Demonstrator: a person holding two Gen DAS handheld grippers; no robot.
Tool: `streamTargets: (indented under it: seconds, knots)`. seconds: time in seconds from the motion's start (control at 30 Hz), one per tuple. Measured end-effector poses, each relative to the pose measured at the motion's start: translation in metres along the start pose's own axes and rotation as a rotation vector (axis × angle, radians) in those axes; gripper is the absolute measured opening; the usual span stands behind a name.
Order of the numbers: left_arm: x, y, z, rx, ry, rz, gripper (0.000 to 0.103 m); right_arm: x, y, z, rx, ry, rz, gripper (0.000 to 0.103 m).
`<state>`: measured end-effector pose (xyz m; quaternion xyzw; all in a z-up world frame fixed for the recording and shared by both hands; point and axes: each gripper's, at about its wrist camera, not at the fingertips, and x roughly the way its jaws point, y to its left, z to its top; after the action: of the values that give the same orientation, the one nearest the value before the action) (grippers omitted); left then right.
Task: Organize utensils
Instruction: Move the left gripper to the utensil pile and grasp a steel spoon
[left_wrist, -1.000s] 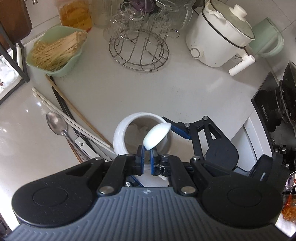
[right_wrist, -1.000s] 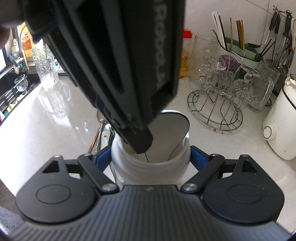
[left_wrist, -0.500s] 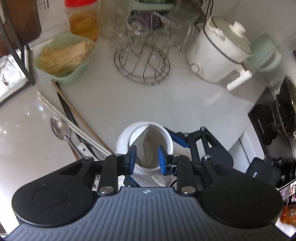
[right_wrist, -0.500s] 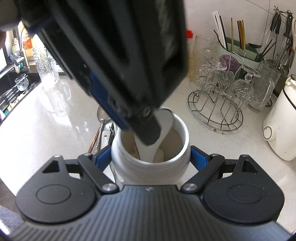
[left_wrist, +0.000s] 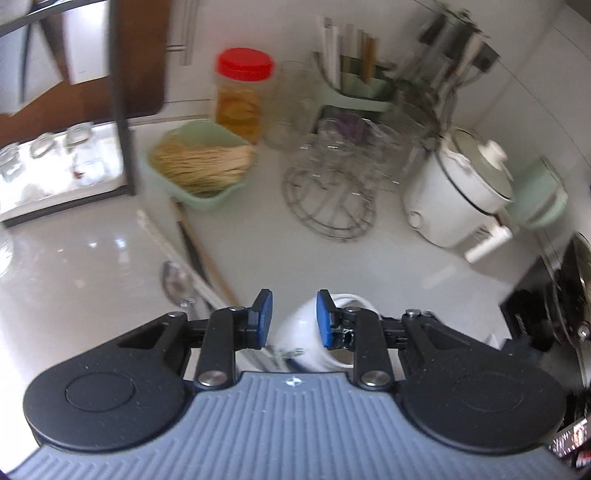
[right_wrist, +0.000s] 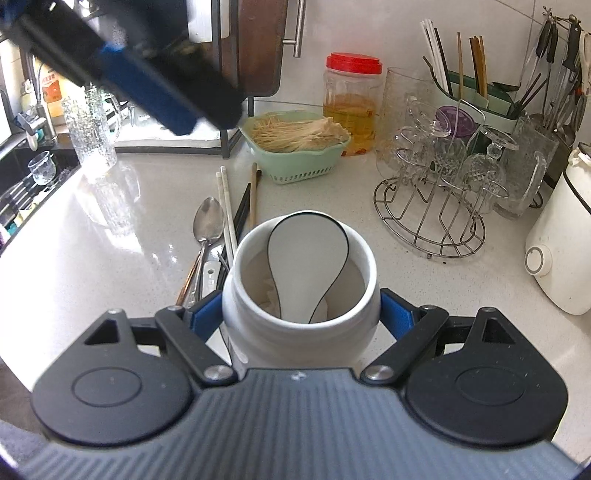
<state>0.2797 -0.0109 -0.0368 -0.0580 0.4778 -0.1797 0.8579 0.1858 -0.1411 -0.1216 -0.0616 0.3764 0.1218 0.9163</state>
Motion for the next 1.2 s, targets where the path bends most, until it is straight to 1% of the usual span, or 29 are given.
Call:
streamTargets:
  seconds: [0.2,0.43,0.5,0.57,0.67,0.77,0.87,1.0,1.1,1.2]
  knots:
    - [0.008,0.035,-0.015,-0.079,-0.01,0.061,0.03,0.0,0.001,0.002,-0.002,0.009,0.0,0.09]
    - [0.032,0.072,-0.031,-0.169,0.016,0.121,0.03,0.002,-0.002,0.004,-0.006,0.032,0.001,0.09]
    - [0.043,0.082,-0.035,-0.193,0.027,0.137,0.039,0.003,-0.003,0.005,-0.005,0.04,-0.001,0.09]
    - [0.053,0.091,-0.038,-0.217,0.029,0.146,0.045,0.003,-0.004,0.005,-0.004,0.047,-0.002,0.09]
    - [0.073,0.103,-0.04,-0.239,0.034,0.16,0.047,0.004,-0.004,0.005,-0.005,0.051,-0.004,0.09]
    - [0.091,0.109,-0.039,-0.239,0.02,0.176,0.048,0.003,-0.003,0.005,-0.003,0.05,-0.007,0.09]
    - [0.107,0.112,-0.035,-0.214,0.003,0.206,0.048,0.003,-0.003,0.004,0.0,0.045,-0.01,0.09]
    - [0.124,0.112,-0.032,-0.187,0.001,0.225,0.048,0.002,-0.003,0.003,0.002,0.035,-0.014,0.091]
    - [0.135,0.108,-0.03,-0.133,0.008,0.247,0.048,0.002,-0.003,0.003,0.002,0.032,-0.012,0.091]
    - [0.142,0.104,-0.029,-0.09,0.015,0.247,0.048,0.001,-0.003,0.002,0.009,0.03,-0.015,0.09]
